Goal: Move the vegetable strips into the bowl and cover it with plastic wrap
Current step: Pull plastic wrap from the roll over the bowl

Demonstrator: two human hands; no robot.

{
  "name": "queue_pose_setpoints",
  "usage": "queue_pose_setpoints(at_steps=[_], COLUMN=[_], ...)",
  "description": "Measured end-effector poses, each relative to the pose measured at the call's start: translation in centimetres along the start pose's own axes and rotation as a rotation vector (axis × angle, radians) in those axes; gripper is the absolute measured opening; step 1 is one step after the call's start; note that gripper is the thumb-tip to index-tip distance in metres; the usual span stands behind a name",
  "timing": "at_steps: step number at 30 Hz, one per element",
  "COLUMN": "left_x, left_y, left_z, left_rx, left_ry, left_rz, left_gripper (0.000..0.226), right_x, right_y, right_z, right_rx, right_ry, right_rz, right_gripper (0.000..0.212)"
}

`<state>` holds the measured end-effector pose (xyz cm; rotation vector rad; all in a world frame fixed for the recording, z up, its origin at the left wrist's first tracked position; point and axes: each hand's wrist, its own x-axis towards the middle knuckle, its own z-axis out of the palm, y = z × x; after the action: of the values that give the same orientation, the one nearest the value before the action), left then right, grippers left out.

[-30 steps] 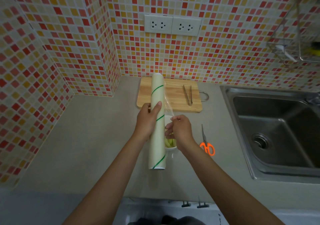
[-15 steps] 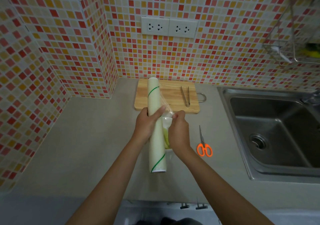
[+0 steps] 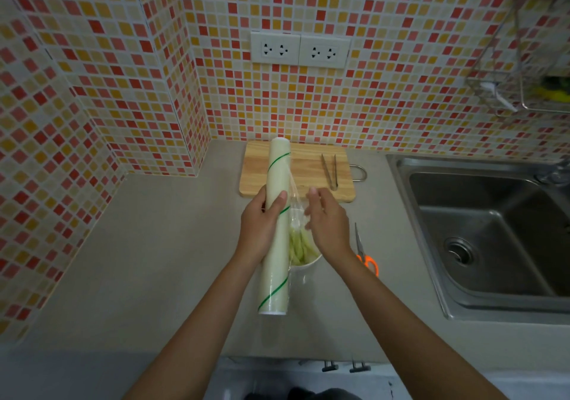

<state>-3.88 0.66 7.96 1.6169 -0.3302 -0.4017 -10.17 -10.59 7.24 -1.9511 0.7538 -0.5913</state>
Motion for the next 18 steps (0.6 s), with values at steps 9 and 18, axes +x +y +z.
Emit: queue_pose_setpoints(at_steps=[9, 18], left_x=[-0.7, -0.9], left_y=[0.3, -0.3], left_z=[1.0, 0.6], left_rx=[0.020, 0.020], left_ry=[-0.037, -0.019], left_rz=[0.053, 0.032], left_gripper=[0.021, 0.025], right_x=[4.3, 4.5], right_y=[-2.5, -2.7], right_z=[0.6, -0.4], right_rx=[0.148, 0.484], right_ry=[-0.145, -0.216], right_rz=[-0.003, 0.199], right_gripper=[0.022, 0.009])
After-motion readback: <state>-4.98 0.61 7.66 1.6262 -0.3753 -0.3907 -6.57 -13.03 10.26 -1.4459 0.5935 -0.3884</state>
